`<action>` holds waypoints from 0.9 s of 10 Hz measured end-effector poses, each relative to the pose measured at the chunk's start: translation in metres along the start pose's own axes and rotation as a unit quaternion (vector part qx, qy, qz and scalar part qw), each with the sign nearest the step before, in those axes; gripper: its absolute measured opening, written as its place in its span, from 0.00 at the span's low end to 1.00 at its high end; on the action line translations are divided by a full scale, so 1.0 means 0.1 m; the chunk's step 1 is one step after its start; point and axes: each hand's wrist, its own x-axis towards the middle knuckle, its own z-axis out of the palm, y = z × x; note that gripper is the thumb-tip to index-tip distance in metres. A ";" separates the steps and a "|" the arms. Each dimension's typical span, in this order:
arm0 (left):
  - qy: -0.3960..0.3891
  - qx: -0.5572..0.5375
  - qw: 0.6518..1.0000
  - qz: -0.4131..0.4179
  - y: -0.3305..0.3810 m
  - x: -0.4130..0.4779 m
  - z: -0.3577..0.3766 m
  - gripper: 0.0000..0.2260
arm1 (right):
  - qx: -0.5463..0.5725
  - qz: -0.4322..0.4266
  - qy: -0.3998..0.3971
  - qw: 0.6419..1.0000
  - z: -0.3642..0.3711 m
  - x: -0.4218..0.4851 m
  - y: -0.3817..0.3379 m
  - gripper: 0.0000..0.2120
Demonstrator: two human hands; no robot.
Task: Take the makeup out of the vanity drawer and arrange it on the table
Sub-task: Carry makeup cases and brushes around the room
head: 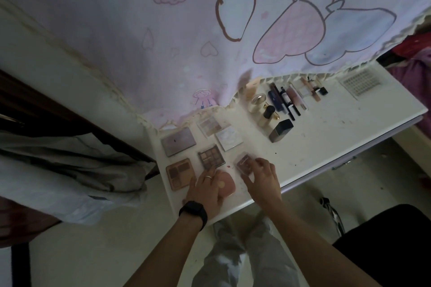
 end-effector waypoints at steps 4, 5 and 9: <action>-0.028 0.056 0.998 -0.008 0.08 -0.01 -0.19 0.36 | 0.099 0.023 -0.060 0.993 -0.21 -0.13 0.05 0.29; -0.025 0.048 0.998 -0.022 0.19 -0.07 -0.29 0.37 | 0.132 0.013 -0.022 0.991 -0.44 -0.52 0.26 0.21; 0.039 0.075 0.941 0.327 3.04 -1.09 -0.07 0.23 | 0.138 0.162 0.310 0.927 -2.03 -3.76 1.72 0.16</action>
